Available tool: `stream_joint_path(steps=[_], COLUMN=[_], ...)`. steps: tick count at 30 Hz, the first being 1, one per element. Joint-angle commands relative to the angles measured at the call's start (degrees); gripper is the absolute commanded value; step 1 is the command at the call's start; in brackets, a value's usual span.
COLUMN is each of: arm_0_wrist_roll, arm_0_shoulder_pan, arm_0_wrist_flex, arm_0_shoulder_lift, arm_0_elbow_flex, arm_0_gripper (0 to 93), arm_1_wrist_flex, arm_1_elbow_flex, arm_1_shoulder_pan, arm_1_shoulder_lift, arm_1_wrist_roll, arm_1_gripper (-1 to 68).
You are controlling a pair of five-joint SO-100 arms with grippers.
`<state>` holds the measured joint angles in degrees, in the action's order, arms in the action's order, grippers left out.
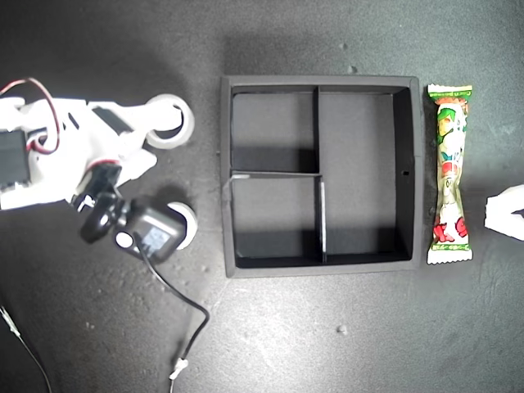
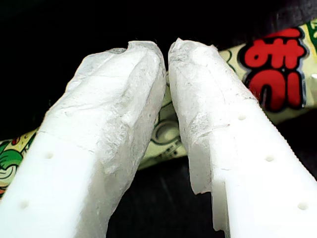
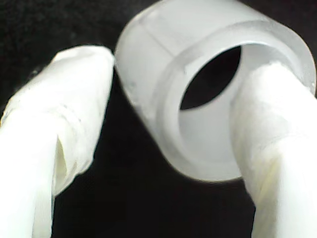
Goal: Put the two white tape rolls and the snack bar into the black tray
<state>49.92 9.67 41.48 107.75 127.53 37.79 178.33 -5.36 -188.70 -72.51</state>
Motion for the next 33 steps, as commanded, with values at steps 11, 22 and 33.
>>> stream_joint_path(steps=[11,22,33], arm_0_wrist_roll=[1.0,-6.5,-8.1], arm_0_shoulder_pan=[3.5,1.2,-2.1], arm_0_wrist_flex=[4.6,26.5,35.7], arm_0_shoulder_lift=[-10.9,-12.7,-39.5], arm_0_elbow_flex=[-11.0,-47.4,-80.9], arm_0_gripper=[2.3,0.3,0.2], arm_1_wrist_flex=[-3.3,0.6,1.7], arm_1_elbow_flex=[0.4,-0.2,-0.7], arm_1_shoulder_pan=[5.0,8.1,3.9], arm_1_shoulder_lift=[-0.6,-0.6,-0.6], arm_1_wrist_roll=[-6.2,-8.0,-1.1], arm_1_gripper=[-0.1,-0.2,-0.2])
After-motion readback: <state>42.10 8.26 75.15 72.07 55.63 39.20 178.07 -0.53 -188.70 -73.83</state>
